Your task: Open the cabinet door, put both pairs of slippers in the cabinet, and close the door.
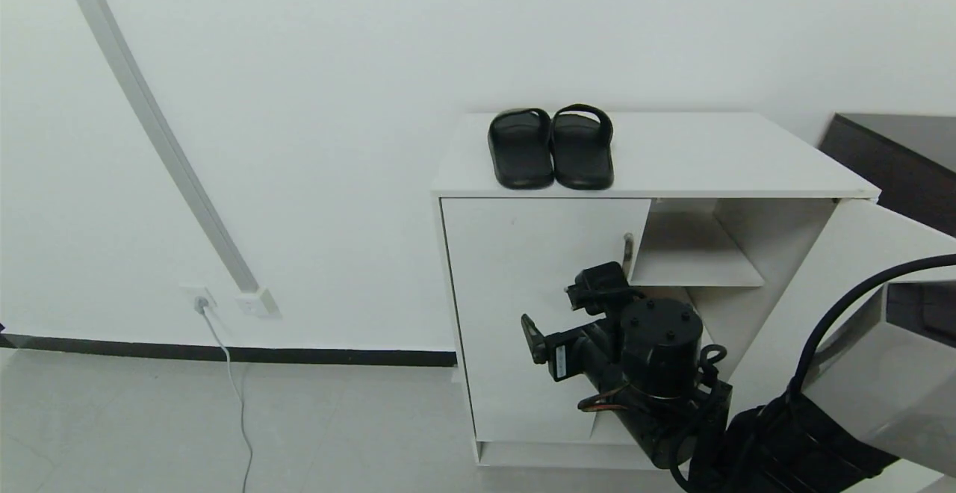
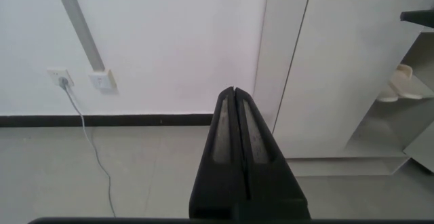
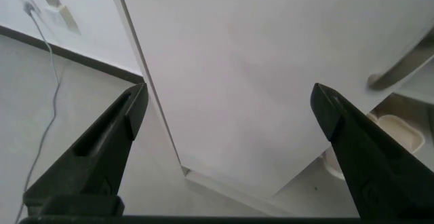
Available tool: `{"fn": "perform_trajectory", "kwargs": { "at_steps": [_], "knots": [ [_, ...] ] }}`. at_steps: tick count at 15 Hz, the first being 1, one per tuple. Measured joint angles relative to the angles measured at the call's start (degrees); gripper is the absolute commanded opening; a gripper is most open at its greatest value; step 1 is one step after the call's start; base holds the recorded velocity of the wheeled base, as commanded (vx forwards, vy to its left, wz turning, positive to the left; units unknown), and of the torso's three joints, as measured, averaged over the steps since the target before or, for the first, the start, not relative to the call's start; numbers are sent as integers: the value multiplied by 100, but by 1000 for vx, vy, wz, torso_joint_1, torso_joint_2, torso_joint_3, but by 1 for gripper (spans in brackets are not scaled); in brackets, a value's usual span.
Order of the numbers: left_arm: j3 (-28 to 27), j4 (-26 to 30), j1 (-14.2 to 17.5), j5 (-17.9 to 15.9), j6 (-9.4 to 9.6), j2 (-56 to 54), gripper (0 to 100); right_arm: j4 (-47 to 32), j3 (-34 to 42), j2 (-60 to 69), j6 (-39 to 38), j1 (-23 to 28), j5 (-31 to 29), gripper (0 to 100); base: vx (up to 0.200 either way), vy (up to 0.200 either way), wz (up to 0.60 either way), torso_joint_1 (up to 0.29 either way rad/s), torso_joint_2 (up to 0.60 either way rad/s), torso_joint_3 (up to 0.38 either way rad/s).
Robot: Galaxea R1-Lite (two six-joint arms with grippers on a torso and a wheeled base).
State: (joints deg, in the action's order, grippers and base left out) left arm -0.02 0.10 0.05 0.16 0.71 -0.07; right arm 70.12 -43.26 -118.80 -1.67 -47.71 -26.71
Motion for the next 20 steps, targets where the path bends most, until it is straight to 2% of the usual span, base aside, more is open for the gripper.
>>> {"fn": "perform_trajectory", "kwargs": {
  "at_steps": [14,20],
  "knots": [
    [-5,-2,-2,-23,0,0,0,17,30,33,112,-7,0,100,0,0,0,234,-553,-318],
    [2,0,2,-23,7,0,0,178,73,74,394,-49,-35,100,0,0,0,38,-84,-45]
  ]
}}
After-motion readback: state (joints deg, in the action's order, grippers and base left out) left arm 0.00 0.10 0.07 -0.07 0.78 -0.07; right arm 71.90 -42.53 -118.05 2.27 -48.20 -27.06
